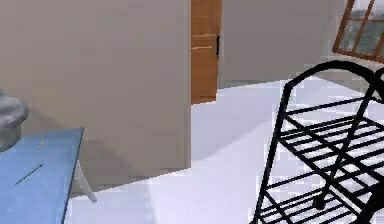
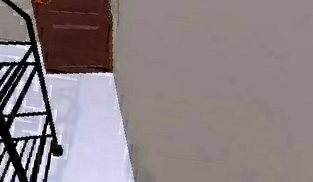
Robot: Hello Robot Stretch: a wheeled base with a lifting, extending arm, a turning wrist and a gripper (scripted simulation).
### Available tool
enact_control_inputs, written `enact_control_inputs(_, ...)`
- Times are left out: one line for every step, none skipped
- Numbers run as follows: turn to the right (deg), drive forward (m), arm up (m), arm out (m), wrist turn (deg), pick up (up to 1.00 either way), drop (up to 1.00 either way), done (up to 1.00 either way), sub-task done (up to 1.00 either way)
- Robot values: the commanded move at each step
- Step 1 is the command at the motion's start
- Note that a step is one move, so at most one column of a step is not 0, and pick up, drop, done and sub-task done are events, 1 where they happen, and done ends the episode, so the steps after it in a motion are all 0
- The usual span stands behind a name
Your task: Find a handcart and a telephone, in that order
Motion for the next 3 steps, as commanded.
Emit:
enact_control_inputs(-45.0,0.00,0.00,0.00,0.0,0.00,0.00,0.00,0.00)
enact_control_inputs(-45.0,0.00,0.00,0.00,0.0,0.00,0.00,0.00,0.00)
enact_control_inputs(-15.0,0.00,0.00,0.00,0.0,0.00,0.00,0.00,0.00)
